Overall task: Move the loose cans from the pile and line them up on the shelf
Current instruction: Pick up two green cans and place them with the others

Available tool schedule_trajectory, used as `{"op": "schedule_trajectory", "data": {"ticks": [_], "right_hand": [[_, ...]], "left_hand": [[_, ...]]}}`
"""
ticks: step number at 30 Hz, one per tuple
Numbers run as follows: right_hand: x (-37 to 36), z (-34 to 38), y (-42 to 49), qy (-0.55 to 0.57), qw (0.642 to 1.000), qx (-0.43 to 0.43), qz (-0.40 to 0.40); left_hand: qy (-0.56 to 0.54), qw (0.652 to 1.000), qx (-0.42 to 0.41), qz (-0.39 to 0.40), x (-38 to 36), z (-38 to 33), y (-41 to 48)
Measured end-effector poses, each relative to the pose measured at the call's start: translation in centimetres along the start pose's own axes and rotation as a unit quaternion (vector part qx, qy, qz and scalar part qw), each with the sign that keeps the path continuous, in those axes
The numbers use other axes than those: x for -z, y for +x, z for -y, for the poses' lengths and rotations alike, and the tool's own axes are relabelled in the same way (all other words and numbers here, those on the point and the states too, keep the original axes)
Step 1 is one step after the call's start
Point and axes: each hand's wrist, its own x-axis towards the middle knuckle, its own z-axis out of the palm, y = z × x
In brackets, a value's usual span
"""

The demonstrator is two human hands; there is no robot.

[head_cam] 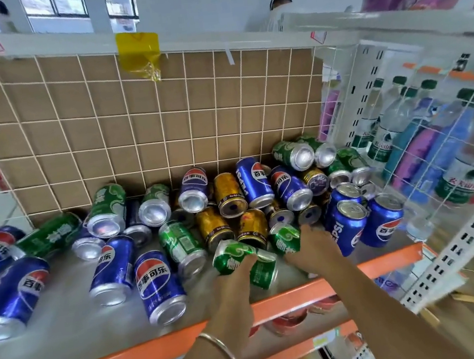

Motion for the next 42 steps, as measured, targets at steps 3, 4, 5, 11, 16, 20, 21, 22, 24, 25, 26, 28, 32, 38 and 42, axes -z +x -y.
{"op": "schedule_trajectory", "data": {"ticks": [3, 4, 5, 11, 16, 20, 21, 22, 24, 25, 26, 28, 32, 38, 42], "right_hand": [[-0.3, -0.2, 0.1, 0.161, 0.986, -0.032, 0.014], [-0.7, -0.3, 0.1, 0.206, 0.978, -0.04, 0.02], [-1.1, -0.5, 0.1, 0.236, 0.97, -0.048, 0.023], [-1.6, -1.4, -0.9, 0.403, 0.912, -0.026, 0.075], [-1.9, -1.1, -2.1, 0.502, 0.857, -0.006, 0.116], [-2.1, 0.2, -3.2, 0.569, 0.809, -0.002, 0.146], [-2.2, 0.4, -3.3, 0.581, 0.8, -0.005, 0.148], [-2.2, 0.7, -3.4, 0.59, 0.793, -0.003, 0.154], [-2.3, 1.2, -3.6, 0.601, 0.781, 0.002, 0.171], [-2.5, 1.5, -3.8, 0.607, 0.773, 0.005, 0.182], [-2.6, 1.9, -4.0, 0.614, 0.765, 0.009, 0.194], [-2.9, 2.7, -4.6, 0.627, 0.748, 0.02, 0.218], [-3.6, 5.0, -6.3, 0.643, 0.716, 0.055, 0.266], [-4.7, 9.9, -8.8, 0.629, 0.709, 0.102, 0.302], [-5.7, 14.2, -11.8, 0.574, 0.732, 0.151, 0.335]], "left_hand": [[0.004, 1.0, 0.004, 0.005, 0.1, -0.5, -0.1], [0.01, 1.0, 0.001, 0.011, 0.2, -0.6, -0.2], [0.004, 1.0, -0.001, 0.02, 0.4, -0.4, 0.4], [-0.018, 0.999, -0.02, 0.025, 1.1, -0.3, -0.4], [-0.099, 0.989, -0.025, 0.106, 1.7, -1.0, -0.8], [-0.071, 0.986, -0.022, 0.151, 1.9, -2.4, -1.4], [-0.057, 0.987, -0.028, 0.147, 2.1, -2.6, -1.5], [-0.036, 0.989, -0.034, 0.137, 2.3, -2.7, -1.8], [-0.002, 0.992, -0.06, 0.111, 2.9, -2.9, -2.2], [0.013, 0.992, -0.078, 0.095, 3.4, -2.9, -2.3], [0.021, 0.993, -0.089, 0.078, 3.9, -3.0, -2.5], [0.005, 0.993, -0.098, 0.067, 5.3, -3.7, -3.0], [-0.029, 0.989, -0.103, 0.099, 8.5, -5.3, -4.6], [-0.006, 0.976, -0.147, 0.163, 16.1, -7.9, -7.4], [0.025, 0.972, -0.18, 0.148, 22.3, -9.0, -9.9]]}}
